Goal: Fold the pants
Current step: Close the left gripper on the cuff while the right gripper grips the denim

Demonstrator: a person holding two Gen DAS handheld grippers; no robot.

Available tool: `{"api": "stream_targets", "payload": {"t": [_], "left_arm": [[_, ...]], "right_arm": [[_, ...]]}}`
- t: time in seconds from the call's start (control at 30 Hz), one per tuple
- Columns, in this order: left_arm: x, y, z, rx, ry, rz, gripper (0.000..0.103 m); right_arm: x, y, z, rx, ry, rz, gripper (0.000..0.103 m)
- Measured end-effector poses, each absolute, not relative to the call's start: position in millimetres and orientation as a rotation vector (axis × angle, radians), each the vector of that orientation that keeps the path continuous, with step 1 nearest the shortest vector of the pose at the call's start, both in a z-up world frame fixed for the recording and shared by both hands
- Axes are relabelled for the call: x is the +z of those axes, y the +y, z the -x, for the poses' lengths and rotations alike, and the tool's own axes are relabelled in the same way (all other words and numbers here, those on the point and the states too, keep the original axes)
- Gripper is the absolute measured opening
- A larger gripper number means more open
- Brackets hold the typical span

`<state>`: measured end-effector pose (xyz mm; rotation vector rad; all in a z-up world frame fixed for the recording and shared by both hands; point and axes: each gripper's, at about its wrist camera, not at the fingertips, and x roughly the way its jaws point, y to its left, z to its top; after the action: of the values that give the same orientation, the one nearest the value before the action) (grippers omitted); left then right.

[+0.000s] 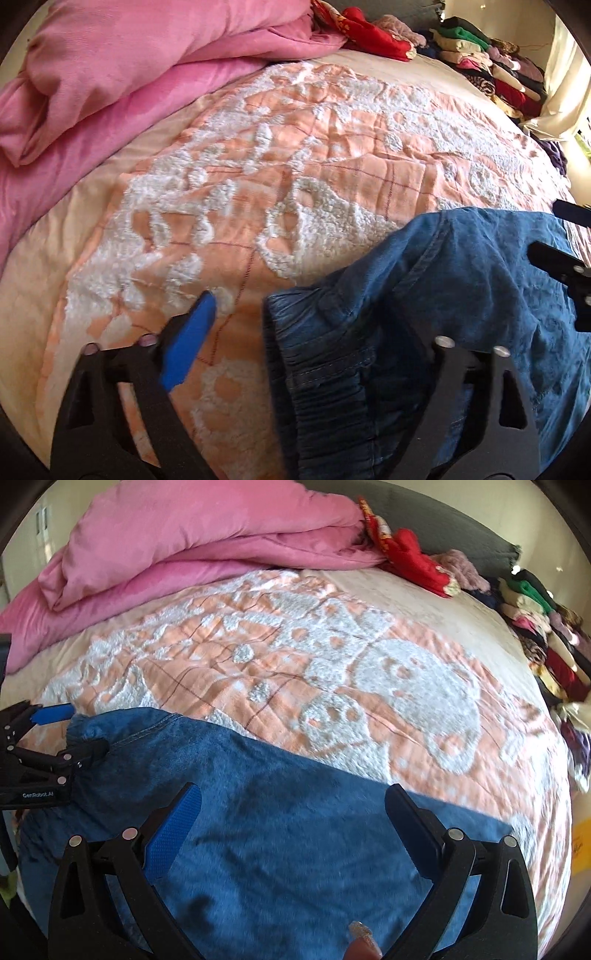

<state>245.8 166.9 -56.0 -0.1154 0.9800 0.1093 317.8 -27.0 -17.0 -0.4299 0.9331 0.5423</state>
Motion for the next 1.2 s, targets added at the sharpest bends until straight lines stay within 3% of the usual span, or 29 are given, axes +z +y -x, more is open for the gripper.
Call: {"api": "stream_targets", "payload": {"t": [0.03,0.07,0.2,0.5,0.77,0.83,0.9,0.97,1.1,1.2], "left_arm": [[-55.8,165.6,-245.9,0.09,0.971,0.121,0.058],[-55.5,164.1,-246.2,0.068,0.962,0.124,0.042],[-52.3,165.4,-242.8,0.056,0.932,0.127,0.031],[-17.5,156.6,-206.3,0.03,0.786,0.11,0.029],[-10.8,151.2,-200.4,0.031,0.761,0.108,0.029],[-11.7,151.0,-200.0,0.029,0.762,0.108,0.029],[-12.0,150.4,-199.4,0.034,0.761,0.1,0.029],[-12.1,149.5,-197.4,0.046,0.755,0.087,0.029],[-7.0,149.3,-189.3,0.054,0.734,0.065,0.029],[-2.1,148.8,-180.8,0.044,0.724,0.072,0.029]], "right_arm": [[-19.3,-25.7,-320.0,0.543,0.936,0.44,0.099],[-22.1,-23.8,-322.2,0.545,0.941,0.451,0.099],[-32.0,-16.7,-329.5,0.559,0.952,0.48,0.099],[-34.8,1.5,-330.6,0.603,0.902,0.567,0.099],[-49.8,17.0,-333.5,0.637,0.887,0.636,0.097],[-51.2,17.1,-333.2,0.655,0.9,0.615,0.082],[-48.7,14.4,-329.7,0.735,0.934,0.544,0.043],[-44.2,12.6,-321.4,0.765,0.921,0.539,0.026],[-26.6,-4.3,-301.0,0.772,0.876,0.49,0.013],[-9.8,-22.9,-282.5,0.78,0.854,0.42,0.013]]}}
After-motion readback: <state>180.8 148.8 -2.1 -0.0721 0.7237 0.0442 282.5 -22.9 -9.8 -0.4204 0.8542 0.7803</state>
